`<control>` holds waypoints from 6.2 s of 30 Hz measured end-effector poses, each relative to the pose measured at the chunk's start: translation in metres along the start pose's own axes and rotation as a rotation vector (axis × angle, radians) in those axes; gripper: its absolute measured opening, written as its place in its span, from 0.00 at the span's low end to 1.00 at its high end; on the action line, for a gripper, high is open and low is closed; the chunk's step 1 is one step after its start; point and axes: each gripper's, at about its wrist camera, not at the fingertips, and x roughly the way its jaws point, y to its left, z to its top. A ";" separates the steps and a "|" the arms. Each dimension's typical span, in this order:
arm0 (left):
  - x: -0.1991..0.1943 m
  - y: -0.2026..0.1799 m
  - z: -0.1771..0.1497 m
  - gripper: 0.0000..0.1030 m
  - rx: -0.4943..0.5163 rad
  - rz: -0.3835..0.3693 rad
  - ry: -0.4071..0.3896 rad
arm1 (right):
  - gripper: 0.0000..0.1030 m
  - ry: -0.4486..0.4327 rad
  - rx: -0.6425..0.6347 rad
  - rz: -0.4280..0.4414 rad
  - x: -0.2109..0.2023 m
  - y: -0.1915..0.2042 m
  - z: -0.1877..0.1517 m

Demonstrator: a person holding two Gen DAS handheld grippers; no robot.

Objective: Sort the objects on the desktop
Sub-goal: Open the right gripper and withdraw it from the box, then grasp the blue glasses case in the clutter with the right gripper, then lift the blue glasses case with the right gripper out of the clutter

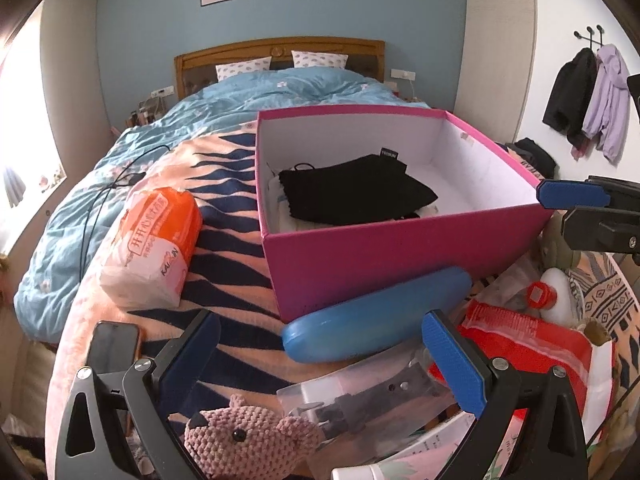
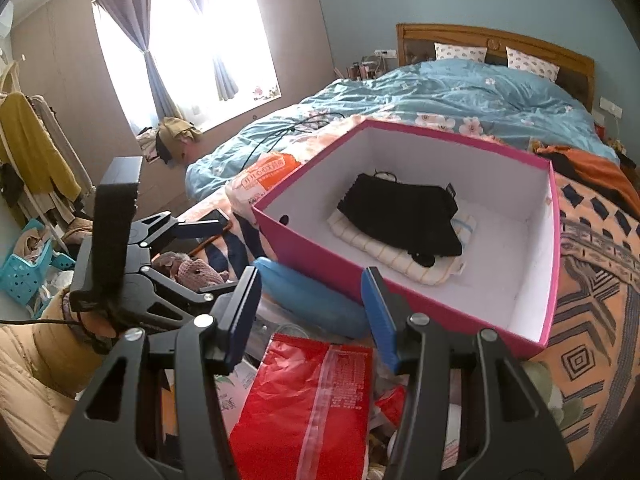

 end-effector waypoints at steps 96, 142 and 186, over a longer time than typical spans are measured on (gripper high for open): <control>0.021 0.016 -0.001 0.71 -0.161 -0.216 0.209 | 0.56 0.118 0.127 -0.053 0.058 -0.016 -0.027; -0.008 0.008 0.005 0.64 -0.133 -0.234 0.182 | 0.56 0.098 0.137 -0.055 0.024 -0.019 -0.032; 0.039 0.005 0.006 0.62 -0.133 -0.301 0.233 | 0.56 0.106 0.128 -0.087 0.047 -0.032 -0.034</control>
